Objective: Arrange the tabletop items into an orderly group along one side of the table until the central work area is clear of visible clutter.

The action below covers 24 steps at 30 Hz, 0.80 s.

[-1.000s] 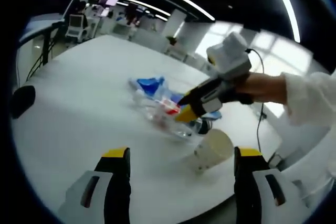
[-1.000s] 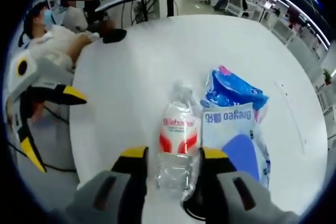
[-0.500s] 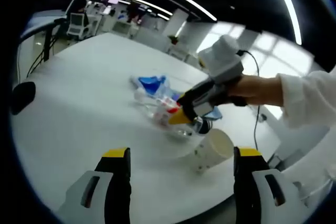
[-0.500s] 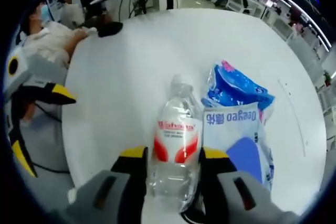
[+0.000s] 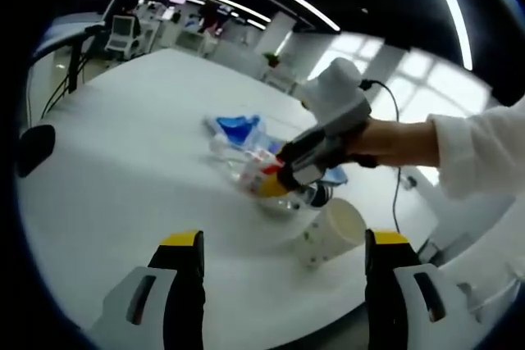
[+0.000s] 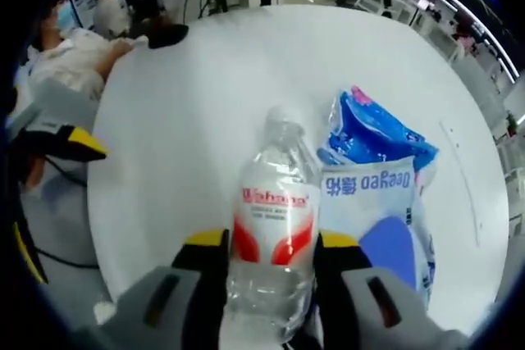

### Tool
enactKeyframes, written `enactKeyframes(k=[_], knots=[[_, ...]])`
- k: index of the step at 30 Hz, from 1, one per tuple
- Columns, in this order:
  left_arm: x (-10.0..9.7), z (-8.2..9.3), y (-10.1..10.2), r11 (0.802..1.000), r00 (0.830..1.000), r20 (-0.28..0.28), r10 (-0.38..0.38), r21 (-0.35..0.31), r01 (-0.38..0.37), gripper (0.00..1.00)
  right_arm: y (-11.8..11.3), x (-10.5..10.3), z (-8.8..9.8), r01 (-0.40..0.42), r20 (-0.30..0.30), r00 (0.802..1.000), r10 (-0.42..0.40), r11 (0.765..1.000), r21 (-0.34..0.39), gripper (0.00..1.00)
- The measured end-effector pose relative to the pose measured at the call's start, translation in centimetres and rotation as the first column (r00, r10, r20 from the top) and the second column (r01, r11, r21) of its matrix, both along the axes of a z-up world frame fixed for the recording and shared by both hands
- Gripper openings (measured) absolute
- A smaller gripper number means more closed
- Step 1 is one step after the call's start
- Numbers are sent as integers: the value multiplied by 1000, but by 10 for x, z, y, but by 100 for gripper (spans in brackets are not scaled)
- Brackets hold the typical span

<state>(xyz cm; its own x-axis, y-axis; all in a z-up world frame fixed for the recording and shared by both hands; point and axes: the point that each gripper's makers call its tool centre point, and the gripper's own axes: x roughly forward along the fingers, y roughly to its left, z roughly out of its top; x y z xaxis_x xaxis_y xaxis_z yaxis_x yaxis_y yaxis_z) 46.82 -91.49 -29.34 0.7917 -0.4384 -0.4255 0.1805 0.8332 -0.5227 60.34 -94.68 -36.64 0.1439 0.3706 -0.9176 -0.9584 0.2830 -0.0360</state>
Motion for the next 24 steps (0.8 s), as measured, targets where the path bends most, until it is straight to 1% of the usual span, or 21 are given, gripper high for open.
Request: enactKeyframes(k=[5, 9, 13, 18, 21, 24], knots=[[0, -1, 0, 1000, 1000, -2, 2, -2, -2, 76, -1, 2, -2, 4, 4, 1000, -4, 1000, 2, 41], [0, -2, -1, 1000, 1000, -7, -1, -1, 1, 76, -1, 3, -2, 11, 2, 1000, -11, 1000, -5, 39], [-1, -4, -2, 1000, 1000, -14, -7, 4, 7, 76, 0, 4, -2, 16, 8, 1000, -16, 1000, 3, 37], [-2, -6, -1, 1000, 1000, -23, -5, 6, 5, 76, -1, -2, 0, -10, 33, 999, 10, 1000, 17, 36], [-1, -6, 1, 1000, 1000, -24, 4, 2, -3, 76, 1, -7, 6, -15, 43, 999, 12, 998, 59, 36], [-1, -6, 2, 1000, 1000, -25, 10, -4, -10, 76, 2, -7, 14, 0, 51, 999, -6, 994, 106, 36]])
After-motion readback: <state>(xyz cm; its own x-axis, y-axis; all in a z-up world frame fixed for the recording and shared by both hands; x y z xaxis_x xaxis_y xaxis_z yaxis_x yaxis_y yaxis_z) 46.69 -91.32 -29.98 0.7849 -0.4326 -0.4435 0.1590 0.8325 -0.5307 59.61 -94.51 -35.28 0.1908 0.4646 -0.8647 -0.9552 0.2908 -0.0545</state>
